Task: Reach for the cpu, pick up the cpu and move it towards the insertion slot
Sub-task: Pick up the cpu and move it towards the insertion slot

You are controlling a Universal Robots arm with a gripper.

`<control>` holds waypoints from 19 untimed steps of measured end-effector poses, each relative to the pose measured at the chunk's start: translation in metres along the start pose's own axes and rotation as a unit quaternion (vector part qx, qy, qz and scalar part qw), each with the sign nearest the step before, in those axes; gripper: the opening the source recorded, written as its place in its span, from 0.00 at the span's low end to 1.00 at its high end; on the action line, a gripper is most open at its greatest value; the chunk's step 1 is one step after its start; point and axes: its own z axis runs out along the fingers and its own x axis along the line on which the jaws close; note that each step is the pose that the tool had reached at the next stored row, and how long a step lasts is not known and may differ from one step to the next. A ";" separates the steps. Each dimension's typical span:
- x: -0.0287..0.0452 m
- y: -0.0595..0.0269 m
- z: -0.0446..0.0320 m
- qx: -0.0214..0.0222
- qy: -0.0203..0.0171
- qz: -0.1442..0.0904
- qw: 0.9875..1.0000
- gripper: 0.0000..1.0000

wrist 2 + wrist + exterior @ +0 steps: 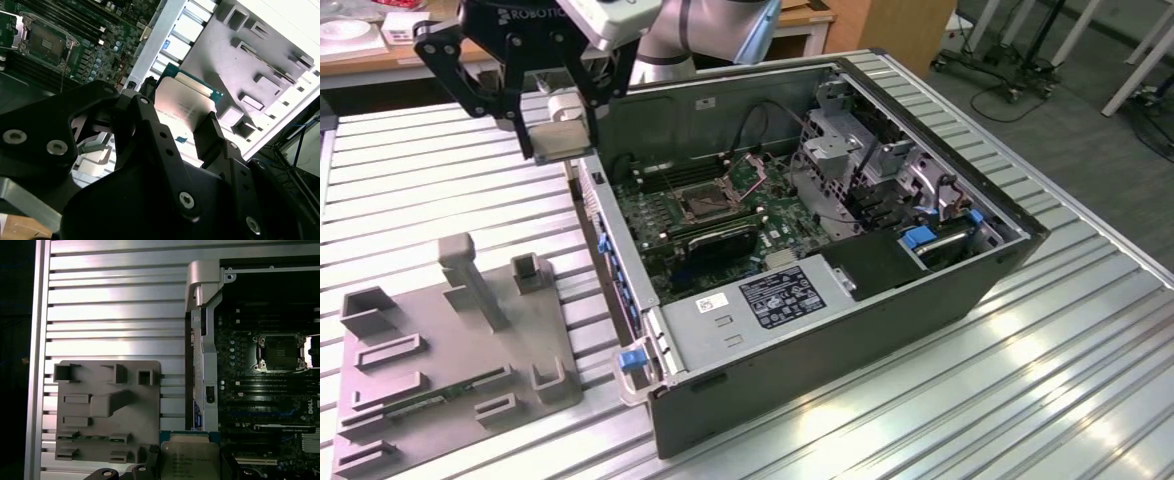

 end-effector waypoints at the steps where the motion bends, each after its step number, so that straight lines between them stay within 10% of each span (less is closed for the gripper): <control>1: -0.0005 0.0000 0.0000 0.000 0.000 0.000 1.000 0.55; 19: -0.0099 0.0001 0.0000 0.000 0.000 0.000 1.000 0.55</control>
